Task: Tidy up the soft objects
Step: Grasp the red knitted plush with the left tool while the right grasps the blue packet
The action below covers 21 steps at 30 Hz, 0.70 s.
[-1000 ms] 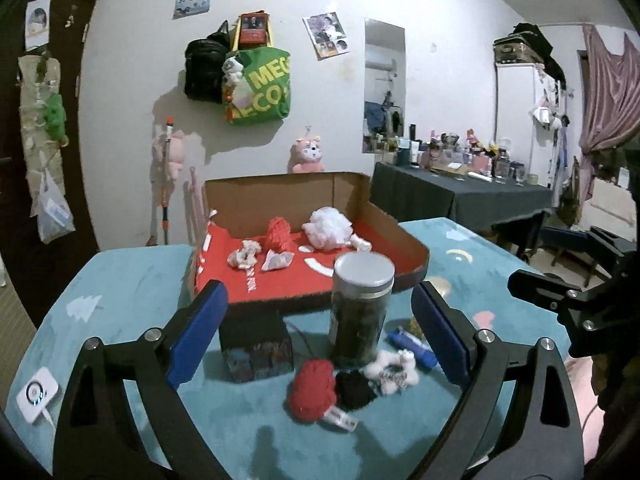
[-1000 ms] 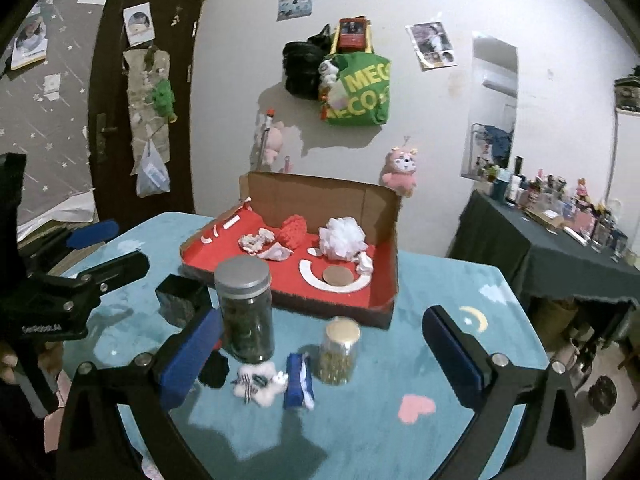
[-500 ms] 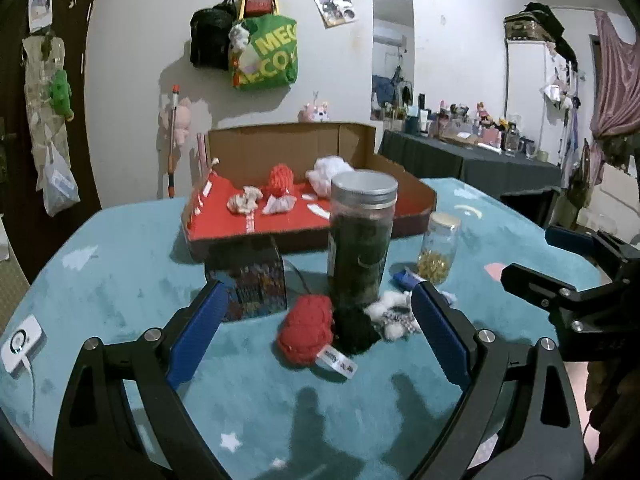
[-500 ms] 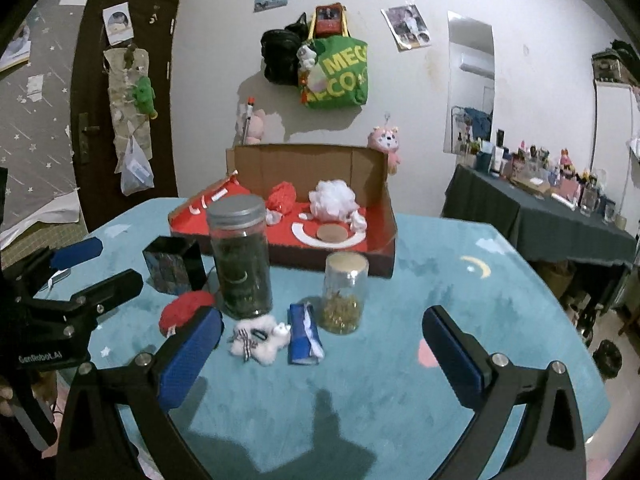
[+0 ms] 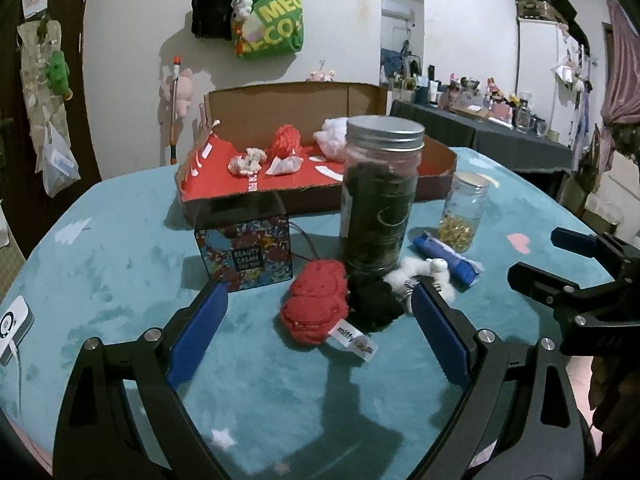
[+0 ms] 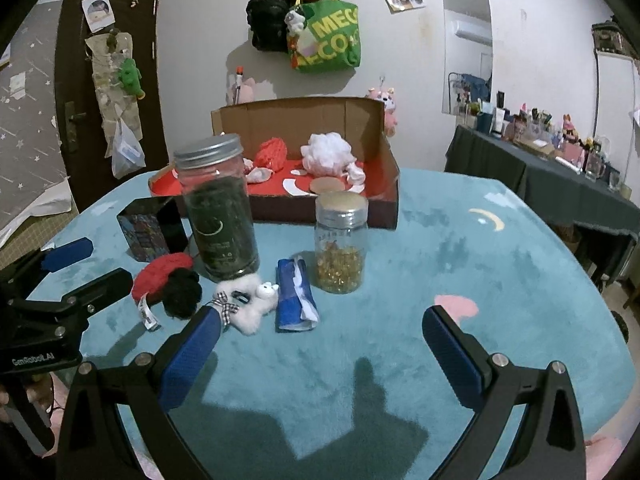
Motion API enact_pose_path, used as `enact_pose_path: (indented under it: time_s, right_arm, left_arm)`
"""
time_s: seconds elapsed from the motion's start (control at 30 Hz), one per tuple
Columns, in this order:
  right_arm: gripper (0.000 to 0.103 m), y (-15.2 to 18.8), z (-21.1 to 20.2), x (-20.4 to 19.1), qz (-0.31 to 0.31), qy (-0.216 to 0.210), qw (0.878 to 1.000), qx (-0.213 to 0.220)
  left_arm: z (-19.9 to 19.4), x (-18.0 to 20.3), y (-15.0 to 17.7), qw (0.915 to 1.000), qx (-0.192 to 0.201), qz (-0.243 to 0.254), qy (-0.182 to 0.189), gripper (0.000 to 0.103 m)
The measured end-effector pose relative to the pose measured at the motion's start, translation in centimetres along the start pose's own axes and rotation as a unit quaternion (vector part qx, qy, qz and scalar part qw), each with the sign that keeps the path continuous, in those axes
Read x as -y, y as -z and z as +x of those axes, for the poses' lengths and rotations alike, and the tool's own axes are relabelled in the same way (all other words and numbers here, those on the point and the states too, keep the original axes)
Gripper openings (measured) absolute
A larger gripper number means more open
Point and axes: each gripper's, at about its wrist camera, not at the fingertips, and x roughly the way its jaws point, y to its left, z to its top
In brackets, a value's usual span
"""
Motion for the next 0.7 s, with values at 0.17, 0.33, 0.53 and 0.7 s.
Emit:
enact_pose_path:
  time_s: [0.17, 0.33, 0.53, 0.7]
  right_arm:
    - [0.103, -0.2, 1.1, 0.3, 0.001, 0.000, 1.000, -0.013]
    - [0.103, -0.5, 2.7, 0.7, 0.007, -0.006, 0.999, -0.032]
    - [0.091, -0.9, 5.1, 1.1, 0.007, -0.015, 0.998, -0.065]
    - [0.078, -1.1, 6.7, 0.9, 0.000, -0.022, 0.996, -0.087]
  left_arm:
    - [1.5, -0.9, -0.3, 0.9998, -0.021, -0.003, -0.001, 0.094]
    - [2.8, -1.8, -0.6, 0.9990, -0.045, -0.003, 0.005, 0.094]
    - [4.2, -2.2, -0.7, 0.9976, -0.068, 0.010, 0.007, 0.094]
    - [5.2, -2.4, -0.7, 0.9963, -0.083, 0.024, 0.005, 0.094]
